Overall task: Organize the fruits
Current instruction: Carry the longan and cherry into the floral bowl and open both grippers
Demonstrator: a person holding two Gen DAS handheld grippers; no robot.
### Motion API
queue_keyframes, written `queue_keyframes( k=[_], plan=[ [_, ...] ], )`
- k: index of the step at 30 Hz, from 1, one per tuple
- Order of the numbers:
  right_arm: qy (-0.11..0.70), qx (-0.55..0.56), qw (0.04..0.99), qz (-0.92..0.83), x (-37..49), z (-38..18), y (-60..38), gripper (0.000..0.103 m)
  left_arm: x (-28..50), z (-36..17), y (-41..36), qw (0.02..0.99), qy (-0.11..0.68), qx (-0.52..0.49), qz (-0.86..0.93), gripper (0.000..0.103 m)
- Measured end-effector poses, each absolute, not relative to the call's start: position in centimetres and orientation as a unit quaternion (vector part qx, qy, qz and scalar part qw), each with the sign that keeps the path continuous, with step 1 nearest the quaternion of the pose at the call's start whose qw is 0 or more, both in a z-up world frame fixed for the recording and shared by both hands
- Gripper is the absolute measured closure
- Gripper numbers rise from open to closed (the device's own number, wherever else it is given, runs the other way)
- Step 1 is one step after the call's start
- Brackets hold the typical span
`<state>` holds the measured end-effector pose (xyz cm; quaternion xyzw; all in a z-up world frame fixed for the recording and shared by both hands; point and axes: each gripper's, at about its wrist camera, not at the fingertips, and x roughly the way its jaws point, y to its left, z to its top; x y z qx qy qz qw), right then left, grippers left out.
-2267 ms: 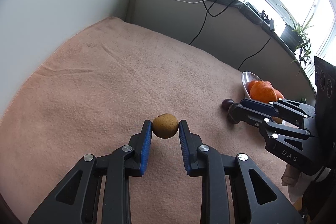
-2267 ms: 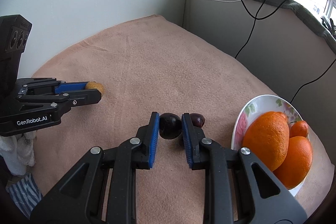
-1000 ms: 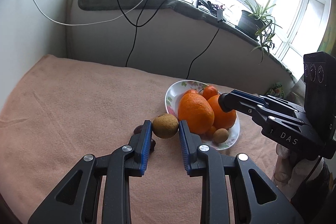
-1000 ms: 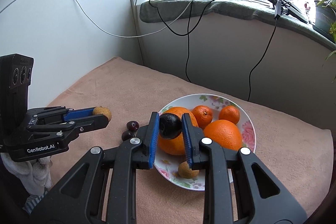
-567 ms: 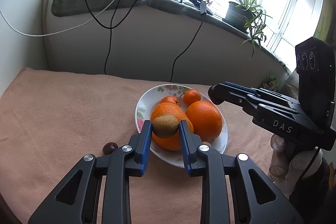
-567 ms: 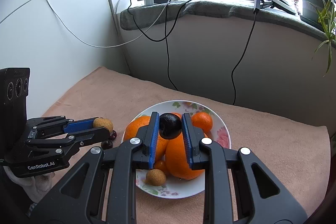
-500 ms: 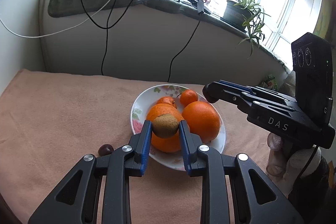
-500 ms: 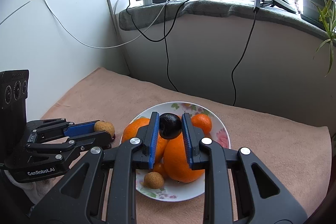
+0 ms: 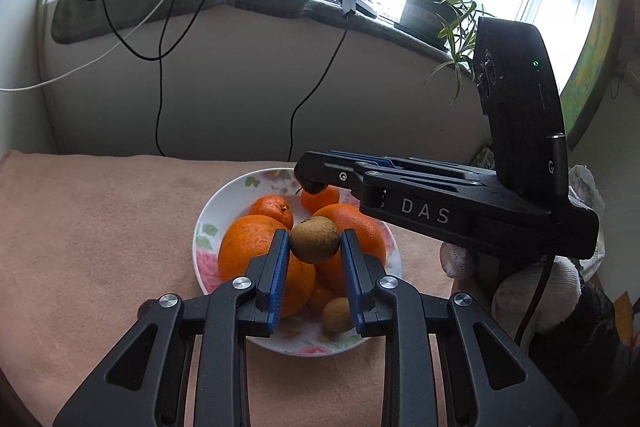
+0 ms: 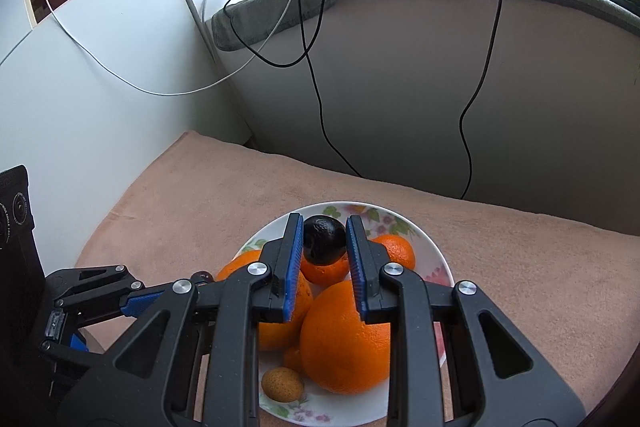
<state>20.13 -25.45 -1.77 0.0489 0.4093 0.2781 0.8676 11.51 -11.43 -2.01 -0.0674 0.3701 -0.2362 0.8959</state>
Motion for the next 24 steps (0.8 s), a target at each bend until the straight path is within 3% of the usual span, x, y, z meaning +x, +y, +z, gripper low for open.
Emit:
queue_keyframes(
  k=[14,18,22,24],
  plan=[
    [0.419,0.065,0.861,0.281,20.9,-2.2,-25.8,0.077,12.1,-2.3,-12.6,0.894,0.371,-0.060,-0.243,0.078],
    [0.408,0.075,0.867,0.276,20.8,-1.9,-26.3,0.045,12.0,-2.3,-12.8,0.894,0.371,-0.055,-0.243,0.073],
    [0.407,0.079,0.869,0.271,20.7,-1.6,-26.5,0.040,11.9,-2.3,-12.9,0.895,0.371,-0.052,-0.243,0.061],
    [0.404,0.079,0.871,0.268,20.6,-1.5,-26.7,0.028,11.9,-2.3,-12.9,0.894,0.371,-0.051,-0.244,0.053]
  ],
)
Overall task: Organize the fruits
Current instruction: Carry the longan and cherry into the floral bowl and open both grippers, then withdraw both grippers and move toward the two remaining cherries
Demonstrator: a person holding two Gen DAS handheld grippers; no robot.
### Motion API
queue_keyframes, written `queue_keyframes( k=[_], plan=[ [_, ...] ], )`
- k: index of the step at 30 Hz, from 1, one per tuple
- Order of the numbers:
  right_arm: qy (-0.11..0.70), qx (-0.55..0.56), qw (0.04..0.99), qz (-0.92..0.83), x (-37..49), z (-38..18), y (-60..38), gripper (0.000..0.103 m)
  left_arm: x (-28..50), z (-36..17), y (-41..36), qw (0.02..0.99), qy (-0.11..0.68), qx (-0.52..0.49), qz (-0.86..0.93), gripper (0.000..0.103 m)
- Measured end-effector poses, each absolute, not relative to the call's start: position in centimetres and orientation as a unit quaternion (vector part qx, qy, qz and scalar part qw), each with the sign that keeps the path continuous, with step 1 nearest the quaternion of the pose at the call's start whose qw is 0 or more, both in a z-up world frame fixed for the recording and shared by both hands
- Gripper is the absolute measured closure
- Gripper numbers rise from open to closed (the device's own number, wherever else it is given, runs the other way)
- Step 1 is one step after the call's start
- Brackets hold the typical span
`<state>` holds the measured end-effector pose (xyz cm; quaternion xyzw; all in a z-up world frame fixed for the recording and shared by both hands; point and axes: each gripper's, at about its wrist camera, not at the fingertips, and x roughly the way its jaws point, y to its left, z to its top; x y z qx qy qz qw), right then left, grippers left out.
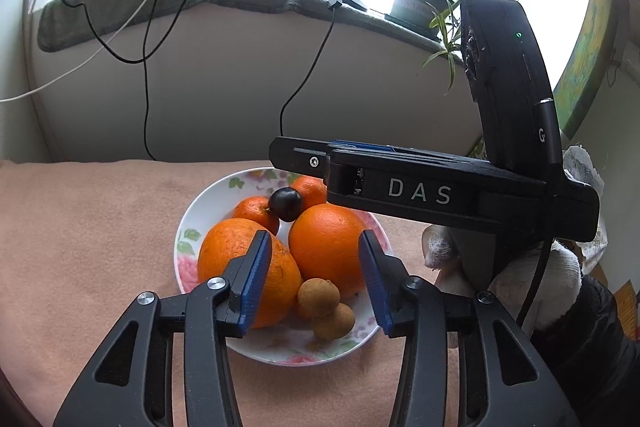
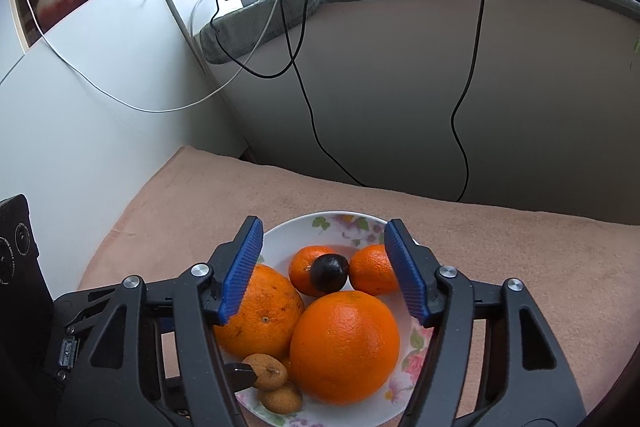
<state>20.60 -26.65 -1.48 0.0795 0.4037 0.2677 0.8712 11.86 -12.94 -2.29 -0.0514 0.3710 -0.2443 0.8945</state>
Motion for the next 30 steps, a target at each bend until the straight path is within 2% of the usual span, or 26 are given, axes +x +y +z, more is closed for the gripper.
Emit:
queue_keyframes(
  k=[4,9,11,14,30],
  plan=[
    [0.404,0.079,0.873,0.264,20.4,-1.3,-26.8,0.024,11.5,-2.2,-13.0,0.897,0.368,-0.050,-0.241,0.036],
    [0.408,0.077,0.872,0.260,20.2,-1.3,-26.9,0.023,11.4,-2.1,-13.0,0.899,0.371,-0.047,-0.228,0.025],
    [0.407,0.079,0.873,0.259,20.1,-1.2,-27.0,0.021,11.3,-2.0,-13.0,0.902,0.369,-0.044,-0.222,0.025],
    [0.399,0.084,0.877,0.254,19.7,-0.9,-27.2,0.012,11.1,-1.9,-12.9,0.904,0.368,-0.039,-0.216,0.024],
    [0.378,0.091,0.893,0.229,17.9,0.1,-28.3,0.012,9.7,-1.1,-12.7,0.907,0.361,-0.035,-0.216,0.024]
  ],
)
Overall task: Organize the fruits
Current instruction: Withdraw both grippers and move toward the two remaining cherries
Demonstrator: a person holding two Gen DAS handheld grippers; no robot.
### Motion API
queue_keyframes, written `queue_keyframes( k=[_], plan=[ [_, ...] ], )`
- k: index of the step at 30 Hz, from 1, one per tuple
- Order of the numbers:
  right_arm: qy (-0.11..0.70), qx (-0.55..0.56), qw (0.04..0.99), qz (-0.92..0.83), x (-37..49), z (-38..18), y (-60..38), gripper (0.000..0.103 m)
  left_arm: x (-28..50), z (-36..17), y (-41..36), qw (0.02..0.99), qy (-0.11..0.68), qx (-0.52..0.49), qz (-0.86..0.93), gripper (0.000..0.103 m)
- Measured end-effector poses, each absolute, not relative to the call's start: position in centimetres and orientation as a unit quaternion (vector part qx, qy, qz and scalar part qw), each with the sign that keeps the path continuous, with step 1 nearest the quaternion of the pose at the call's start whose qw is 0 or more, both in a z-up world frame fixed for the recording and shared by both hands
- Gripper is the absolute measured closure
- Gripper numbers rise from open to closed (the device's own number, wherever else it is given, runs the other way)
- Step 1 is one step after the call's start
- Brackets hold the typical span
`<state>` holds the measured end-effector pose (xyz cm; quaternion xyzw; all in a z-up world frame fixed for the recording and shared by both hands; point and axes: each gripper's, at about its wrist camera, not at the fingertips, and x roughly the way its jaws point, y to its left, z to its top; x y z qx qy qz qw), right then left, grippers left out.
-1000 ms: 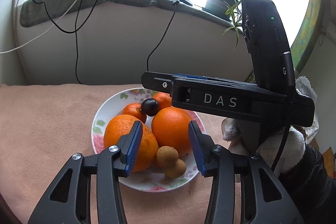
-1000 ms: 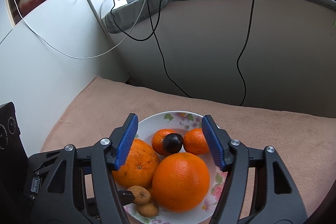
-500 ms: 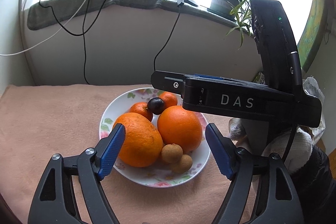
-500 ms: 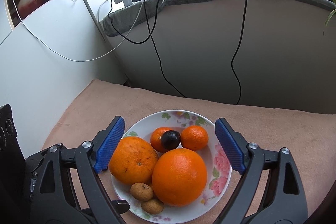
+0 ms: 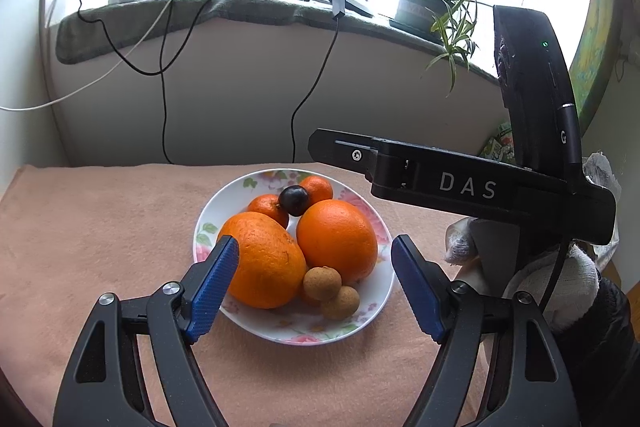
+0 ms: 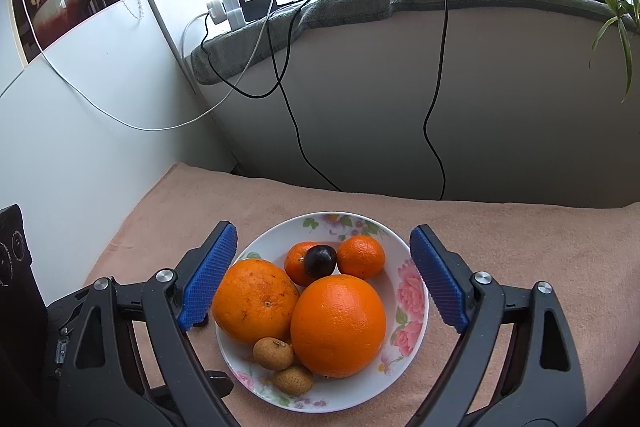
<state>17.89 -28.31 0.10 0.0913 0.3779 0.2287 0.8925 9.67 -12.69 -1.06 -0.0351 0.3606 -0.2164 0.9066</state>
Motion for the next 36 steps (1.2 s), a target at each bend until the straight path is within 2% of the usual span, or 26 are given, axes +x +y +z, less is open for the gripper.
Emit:
queue_keyframes(
  k=[10,26,36],
  plan=[
    [0.354,0.083,0.908,0.209,15.9,1.1,-29.0,0.012,8.5,-0.6,-12.2,0.911,0.352,-0.035,-0.213,0.024],
    [0.368,0.102,0.901,0.208,13.4,1.0,-29.3,0.011,6.9,-0.5,-10.3,0.920,0.340,-0.021,-0.195,0.024],
    [0.369,0.110,0.889,0.246,10.0,0.3,-27.2,0.011,6.8,-2.3,-6.1,0.918,0.363,-0.029,-0.159,0.024]
  ],
)
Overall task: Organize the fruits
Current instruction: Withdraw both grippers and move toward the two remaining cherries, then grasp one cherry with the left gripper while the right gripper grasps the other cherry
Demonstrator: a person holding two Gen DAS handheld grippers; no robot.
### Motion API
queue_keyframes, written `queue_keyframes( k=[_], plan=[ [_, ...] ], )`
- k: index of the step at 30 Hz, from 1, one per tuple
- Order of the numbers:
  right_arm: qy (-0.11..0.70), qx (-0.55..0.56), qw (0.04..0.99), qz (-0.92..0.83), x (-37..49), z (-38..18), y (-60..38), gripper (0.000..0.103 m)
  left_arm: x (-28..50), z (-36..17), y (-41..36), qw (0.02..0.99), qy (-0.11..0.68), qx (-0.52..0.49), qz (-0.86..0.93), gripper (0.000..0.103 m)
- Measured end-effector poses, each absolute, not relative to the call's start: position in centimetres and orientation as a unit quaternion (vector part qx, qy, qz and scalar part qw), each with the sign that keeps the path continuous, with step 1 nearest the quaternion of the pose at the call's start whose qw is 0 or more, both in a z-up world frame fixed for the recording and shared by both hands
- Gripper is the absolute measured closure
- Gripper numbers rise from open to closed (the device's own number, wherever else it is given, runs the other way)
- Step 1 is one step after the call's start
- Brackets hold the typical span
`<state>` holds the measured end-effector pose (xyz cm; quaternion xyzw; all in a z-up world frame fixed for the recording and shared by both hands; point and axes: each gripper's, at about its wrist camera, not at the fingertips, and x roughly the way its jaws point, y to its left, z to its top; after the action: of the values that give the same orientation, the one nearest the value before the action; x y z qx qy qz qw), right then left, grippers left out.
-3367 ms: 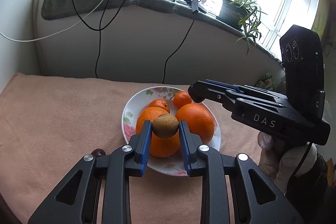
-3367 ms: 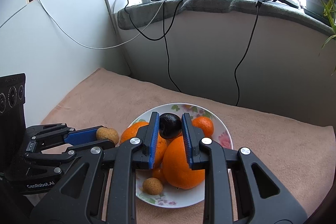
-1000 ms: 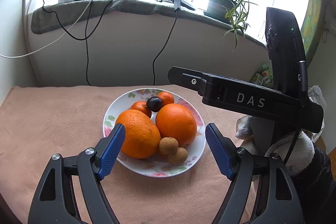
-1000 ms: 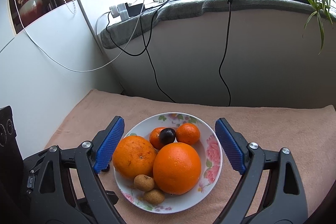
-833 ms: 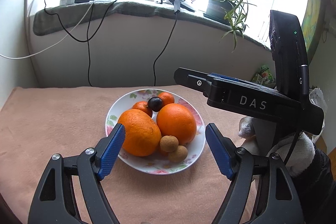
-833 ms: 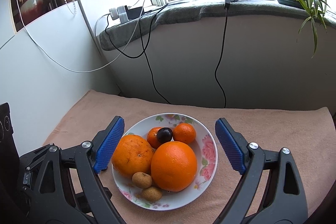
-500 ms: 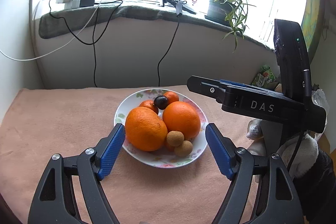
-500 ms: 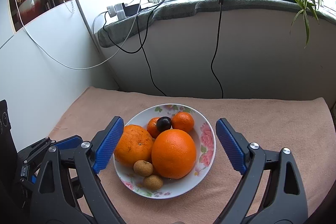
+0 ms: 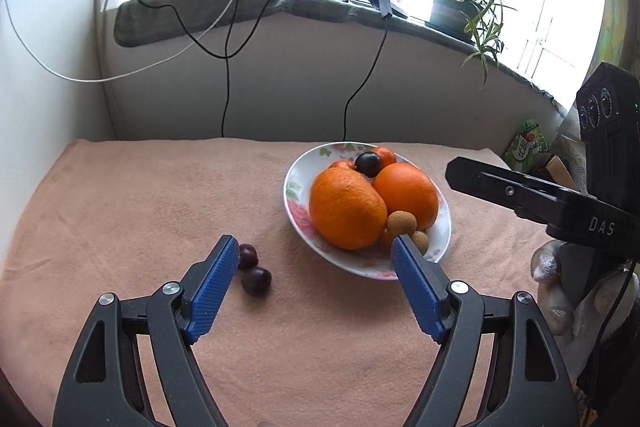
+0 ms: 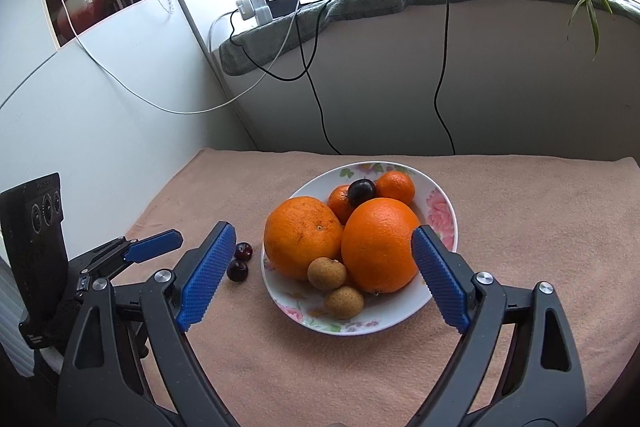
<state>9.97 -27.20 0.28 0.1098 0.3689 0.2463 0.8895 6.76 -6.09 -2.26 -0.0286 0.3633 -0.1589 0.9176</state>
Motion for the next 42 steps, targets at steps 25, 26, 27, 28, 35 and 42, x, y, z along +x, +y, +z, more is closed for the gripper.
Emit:
queue_keyframes(
  k=[25,26,27,28,35,42],
  plan=[
    [0.434,0.008,0.833,0.343,7.0,-4.5,-15.4,0.059,8.4,-5.9,0.9,0.889,0.414,-0.093,-0.173,0.060],
    [0.436,0.007,0.833,0.342,7.1,-4.6,-15.1,0.059,8.6,-6.1,0.9,0.886,0.417,-0.098,-0.176,0.061],
    [0.437,0.007,0.832,0.341,7.3,-4.8,-14.9,0.061,8.8,-6.3,0.8,0.884,0.419,-0.102,-0.180,0.061],
    [0.438,0.006,0.833,0.338,7.5,-5.0,-14.6,0.062,9.1,-6.5,0.8,0.881,0.423,-0.105,-0.182,0.062],
    [0.447,-0.001,0.836,0.317,8.6,-6.2,-13.5,0.067,10.4,-7.3,0.6,0.866,0.439,-0.127,-0.202,0.065],
    [0.456,0.002,0.836,0.304,9.6,-6.9,-12.8,0.071,11.8,-7.4,0.4,0.859,0.446,-0.130,-0.216,0.067]
  ],
)
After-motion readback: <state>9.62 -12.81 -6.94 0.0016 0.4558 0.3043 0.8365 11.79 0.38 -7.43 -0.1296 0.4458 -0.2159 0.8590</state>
